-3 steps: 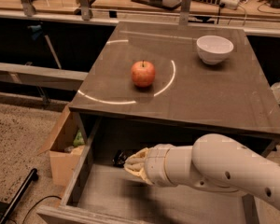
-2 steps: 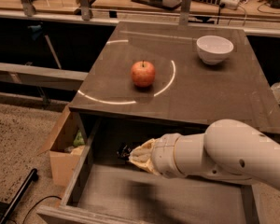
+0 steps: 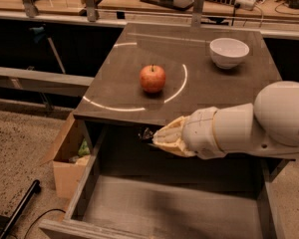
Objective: Pick rxbar chocolate from top drawer and place on counter
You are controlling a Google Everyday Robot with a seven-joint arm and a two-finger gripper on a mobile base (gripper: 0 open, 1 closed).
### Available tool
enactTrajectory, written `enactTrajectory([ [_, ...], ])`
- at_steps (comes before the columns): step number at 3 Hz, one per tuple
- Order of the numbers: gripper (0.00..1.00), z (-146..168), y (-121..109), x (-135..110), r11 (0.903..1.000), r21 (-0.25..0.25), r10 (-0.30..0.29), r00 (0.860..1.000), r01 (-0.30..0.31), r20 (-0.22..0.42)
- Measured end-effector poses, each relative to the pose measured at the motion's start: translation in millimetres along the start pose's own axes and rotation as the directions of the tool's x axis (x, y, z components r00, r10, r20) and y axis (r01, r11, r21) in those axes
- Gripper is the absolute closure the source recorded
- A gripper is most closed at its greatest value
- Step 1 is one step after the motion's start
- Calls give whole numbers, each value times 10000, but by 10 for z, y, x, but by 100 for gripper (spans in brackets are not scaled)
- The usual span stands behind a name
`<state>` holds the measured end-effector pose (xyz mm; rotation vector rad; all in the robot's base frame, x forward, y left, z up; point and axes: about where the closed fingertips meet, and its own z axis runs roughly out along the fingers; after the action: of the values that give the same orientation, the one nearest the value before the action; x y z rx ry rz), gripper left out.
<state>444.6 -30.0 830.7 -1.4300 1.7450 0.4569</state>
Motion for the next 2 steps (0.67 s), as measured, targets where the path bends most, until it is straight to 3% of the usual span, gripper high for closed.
enactTrajectory([
  [1, 100, -327, -354, -237, 9984, 285, -490, 9988, 489, 20],
  [2, 100, -623, -756, -521, 9879, 883, -1264, 9918, 1273, -166],
])
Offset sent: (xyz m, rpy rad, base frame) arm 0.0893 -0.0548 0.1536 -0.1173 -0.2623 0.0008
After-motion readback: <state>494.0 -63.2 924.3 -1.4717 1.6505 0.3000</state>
